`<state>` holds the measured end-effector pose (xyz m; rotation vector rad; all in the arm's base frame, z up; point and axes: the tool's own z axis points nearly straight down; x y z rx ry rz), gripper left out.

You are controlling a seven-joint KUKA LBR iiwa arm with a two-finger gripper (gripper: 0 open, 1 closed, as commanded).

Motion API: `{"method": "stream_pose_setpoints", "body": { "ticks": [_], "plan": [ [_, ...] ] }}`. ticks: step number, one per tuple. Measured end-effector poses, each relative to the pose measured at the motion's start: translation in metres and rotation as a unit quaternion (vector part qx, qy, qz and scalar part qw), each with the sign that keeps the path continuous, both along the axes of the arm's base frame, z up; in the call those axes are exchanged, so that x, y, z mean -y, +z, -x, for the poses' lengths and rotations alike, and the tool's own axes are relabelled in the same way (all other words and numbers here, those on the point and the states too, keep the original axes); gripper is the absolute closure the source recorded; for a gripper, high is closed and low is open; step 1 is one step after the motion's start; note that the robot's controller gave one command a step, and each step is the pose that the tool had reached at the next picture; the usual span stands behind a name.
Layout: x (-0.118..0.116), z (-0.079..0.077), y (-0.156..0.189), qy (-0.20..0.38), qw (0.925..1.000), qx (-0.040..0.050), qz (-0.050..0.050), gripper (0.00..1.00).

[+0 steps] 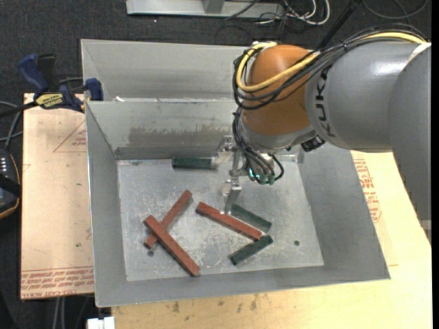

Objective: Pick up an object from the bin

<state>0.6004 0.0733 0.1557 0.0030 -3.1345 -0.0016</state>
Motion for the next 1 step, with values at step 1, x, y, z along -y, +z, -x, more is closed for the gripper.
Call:
{"method": "stream_pose_setpoints", "body": {
  "ticks": [1],
  "plan": [
    [0.0002,-0.0018,0.0047,-0.001,1.0000,0.0040,0.000,0.00]
  ]
}}
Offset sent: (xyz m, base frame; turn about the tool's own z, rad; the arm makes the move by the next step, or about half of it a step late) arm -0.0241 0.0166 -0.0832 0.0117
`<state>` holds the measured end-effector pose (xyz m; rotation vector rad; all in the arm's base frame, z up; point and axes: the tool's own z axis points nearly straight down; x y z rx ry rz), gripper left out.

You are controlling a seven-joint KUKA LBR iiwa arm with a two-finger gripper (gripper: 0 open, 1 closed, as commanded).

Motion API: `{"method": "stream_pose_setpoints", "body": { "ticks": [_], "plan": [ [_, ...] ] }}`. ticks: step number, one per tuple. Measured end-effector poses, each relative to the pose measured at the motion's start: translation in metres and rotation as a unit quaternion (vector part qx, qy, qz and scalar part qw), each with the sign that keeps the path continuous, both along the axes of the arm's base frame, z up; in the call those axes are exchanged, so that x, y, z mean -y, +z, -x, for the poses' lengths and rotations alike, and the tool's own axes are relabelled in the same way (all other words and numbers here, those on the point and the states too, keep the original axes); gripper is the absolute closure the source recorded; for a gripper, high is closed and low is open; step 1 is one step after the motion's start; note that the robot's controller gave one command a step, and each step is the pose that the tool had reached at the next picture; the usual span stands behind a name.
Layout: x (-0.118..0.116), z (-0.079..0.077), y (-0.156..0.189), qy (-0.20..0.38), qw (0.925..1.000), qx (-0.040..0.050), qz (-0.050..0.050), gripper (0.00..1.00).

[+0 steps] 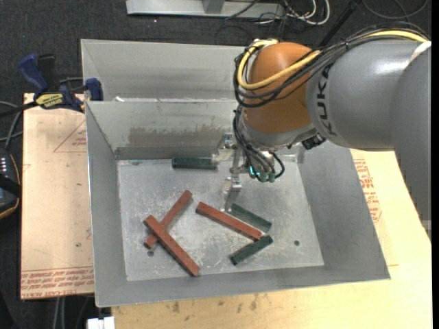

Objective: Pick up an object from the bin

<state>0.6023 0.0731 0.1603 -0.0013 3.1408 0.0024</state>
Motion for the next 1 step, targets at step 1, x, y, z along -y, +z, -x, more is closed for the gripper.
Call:
{"method": "stream_pose_setpoints", "body": {
  "ticks": [1],
  "plan": [
    [-0.0187,0.0207,-0.0809,-0.005,1.0000,0.0068,-0.002,1.00]
  ]
}}
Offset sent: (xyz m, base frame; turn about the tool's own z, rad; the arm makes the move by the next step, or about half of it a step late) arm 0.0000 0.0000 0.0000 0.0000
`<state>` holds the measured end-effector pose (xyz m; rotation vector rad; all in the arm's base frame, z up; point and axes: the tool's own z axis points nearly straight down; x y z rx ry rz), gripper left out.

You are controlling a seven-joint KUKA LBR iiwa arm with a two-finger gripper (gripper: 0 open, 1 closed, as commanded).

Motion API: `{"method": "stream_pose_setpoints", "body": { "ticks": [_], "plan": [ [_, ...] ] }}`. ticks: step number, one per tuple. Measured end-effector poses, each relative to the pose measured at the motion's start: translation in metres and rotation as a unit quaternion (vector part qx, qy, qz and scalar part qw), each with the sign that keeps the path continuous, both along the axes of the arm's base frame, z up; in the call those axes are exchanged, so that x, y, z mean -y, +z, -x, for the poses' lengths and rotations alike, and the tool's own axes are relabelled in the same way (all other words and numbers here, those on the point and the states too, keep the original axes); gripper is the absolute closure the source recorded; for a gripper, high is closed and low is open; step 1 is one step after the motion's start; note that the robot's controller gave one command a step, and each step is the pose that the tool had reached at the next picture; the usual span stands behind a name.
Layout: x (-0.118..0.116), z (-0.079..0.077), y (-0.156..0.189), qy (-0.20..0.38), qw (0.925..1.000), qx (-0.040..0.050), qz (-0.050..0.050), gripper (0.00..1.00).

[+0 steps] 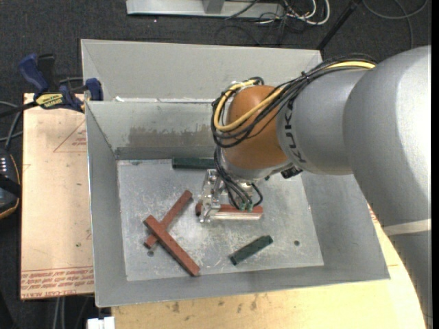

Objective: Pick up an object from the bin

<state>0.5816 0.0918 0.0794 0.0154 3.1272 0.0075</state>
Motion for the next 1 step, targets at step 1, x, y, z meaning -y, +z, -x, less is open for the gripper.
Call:
{"method": "stream_pose_setpoints", "body": {
  "ticks": [1],
  "plan": [
    [0.0001,0.0000,0.0000,0.000,1.0000,0.0000,0.000,1.00]
  ]
}}
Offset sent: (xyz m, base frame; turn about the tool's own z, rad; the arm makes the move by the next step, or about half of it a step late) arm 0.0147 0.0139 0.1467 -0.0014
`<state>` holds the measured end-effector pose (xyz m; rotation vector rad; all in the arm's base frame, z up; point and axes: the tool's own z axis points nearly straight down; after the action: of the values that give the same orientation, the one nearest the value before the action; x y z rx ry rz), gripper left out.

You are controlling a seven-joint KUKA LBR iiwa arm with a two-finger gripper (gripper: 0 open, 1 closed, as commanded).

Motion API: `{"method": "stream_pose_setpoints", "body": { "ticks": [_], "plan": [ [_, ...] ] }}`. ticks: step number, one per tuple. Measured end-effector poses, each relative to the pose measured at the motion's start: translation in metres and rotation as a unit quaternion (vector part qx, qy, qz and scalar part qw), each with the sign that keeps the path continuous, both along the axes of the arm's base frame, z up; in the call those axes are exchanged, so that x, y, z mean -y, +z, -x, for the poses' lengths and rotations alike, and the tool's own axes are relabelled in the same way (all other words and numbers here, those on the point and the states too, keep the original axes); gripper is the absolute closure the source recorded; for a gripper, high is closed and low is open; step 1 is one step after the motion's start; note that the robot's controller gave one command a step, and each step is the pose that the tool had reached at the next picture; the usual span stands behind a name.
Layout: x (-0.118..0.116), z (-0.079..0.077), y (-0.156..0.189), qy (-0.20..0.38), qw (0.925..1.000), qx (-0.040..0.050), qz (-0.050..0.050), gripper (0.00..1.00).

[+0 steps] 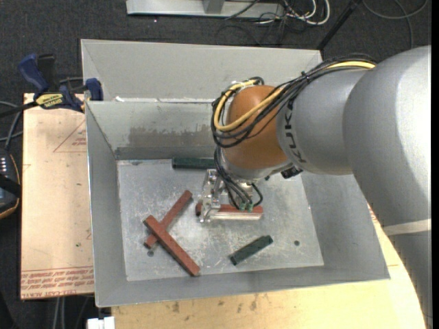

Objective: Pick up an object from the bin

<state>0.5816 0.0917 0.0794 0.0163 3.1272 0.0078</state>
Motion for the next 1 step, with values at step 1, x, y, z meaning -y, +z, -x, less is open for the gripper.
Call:
{"method": "stream_pose_setpoints", "body": {
  "ticks": [1],
  "plan": [
    [-0.0149,-0.0162,0.1483,0.002,1.0000,-0.0041,0.001,1.00]
  ]
}}
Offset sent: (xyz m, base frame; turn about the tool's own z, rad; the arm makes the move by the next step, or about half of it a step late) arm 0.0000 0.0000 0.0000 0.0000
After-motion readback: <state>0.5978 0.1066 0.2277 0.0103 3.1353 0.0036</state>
